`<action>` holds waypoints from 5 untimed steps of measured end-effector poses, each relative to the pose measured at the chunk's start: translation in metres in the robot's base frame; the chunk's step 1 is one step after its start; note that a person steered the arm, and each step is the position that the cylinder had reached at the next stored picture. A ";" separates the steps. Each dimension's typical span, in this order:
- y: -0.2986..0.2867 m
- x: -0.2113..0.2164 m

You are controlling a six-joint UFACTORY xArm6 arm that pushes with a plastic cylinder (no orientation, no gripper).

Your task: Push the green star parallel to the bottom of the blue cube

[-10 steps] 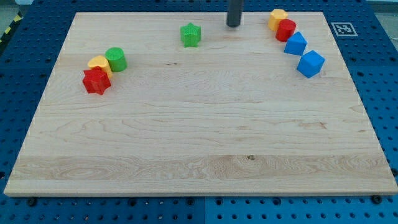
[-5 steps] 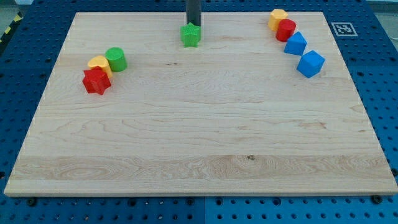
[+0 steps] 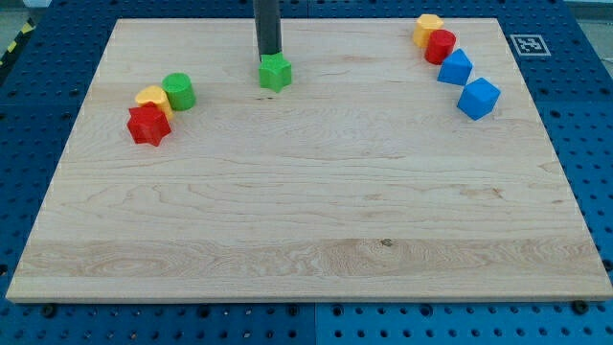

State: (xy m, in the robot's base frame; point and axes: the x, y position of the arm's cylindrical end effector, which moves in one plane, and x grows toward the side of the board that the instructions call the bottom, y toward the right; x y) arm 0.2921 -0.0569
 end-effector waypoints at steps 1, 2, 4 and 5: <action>0.000 0.019; 0.000 0.042; 0.000 0.129; 0.007 0.166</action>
State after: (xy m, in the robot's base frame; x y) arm 0.4576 -0.0494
